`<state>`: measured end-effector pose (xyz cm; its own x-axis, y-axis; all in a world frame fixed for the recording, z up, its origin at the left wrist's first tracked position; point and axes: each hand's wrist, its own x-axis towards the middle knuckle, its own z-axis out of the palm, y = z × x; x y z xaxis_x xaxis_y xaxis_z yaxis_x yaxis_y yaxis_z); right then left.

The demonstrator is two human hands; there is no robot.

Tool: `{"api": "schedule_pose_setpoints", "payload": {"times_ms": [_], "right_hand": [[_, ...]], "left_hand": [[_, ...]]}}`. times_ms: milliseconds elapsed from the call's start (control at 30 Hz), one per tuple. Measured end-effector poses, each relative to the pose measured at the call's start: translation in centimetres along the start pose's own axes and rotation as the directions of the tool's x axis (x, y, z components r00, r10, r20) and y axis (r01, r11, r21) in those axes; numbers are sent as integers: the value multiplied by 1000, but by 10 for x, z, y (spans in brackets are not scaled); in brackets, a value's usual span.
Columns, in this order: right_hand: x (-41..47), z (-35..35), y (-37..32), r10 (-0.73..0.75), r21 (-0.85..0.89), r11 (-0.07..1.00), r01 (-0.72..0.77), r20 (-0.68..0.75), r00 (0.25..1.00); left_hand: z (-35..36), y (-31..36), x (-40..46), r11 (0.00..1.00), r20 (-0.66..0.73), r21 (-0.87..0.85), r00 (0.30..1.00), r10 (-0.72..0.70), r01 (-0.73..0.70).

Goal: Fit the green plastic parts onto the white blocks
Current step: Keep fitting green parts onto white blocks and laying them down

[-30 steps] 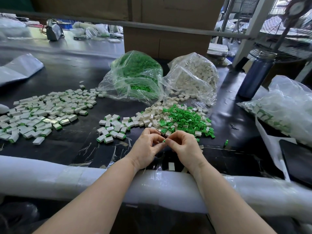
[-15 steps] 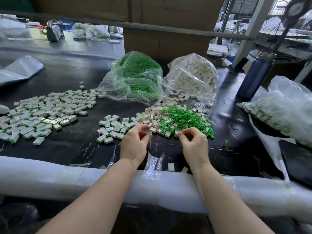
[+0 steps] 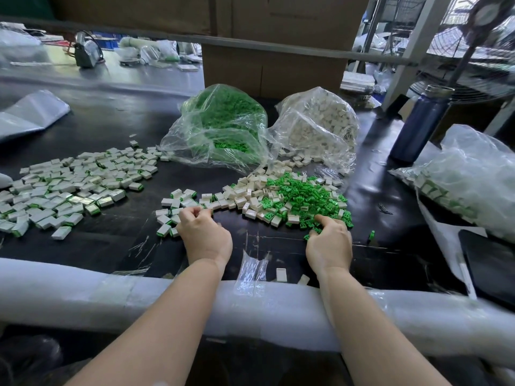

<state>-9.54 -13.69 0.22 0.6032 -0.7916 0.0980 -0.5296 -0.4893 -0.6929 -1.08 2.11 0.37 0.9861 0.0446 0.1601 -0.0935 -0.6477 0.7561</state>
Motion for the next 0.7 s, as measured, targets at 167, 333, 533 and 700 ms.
{"api": "schedule_pose_setpoints", "payload": {"times_ms": [167, 333, 533, 700], "right_hand": [[-2, 2, -2, -102, -3, 995, 103, 59, 993], [-5, 2, -6, -158, 26, 987, 157, 88, 983], [-11, 4, -11, -275, 131, 958, 255, 165, 947], [-10, 5, -10, -258, 93, 964, 250, 83, 963]], "left_hand": [[0, 2, -3, 992, 87, 113, 995, 44, -54], [1, 4, -6, 976, 113, 156, 984, 137, -154], [5, 4, -10, 915, 159, 178, 928, 337, -363], [9, 6, -14, 815, 348, 94, 786, 511, -571]]}}
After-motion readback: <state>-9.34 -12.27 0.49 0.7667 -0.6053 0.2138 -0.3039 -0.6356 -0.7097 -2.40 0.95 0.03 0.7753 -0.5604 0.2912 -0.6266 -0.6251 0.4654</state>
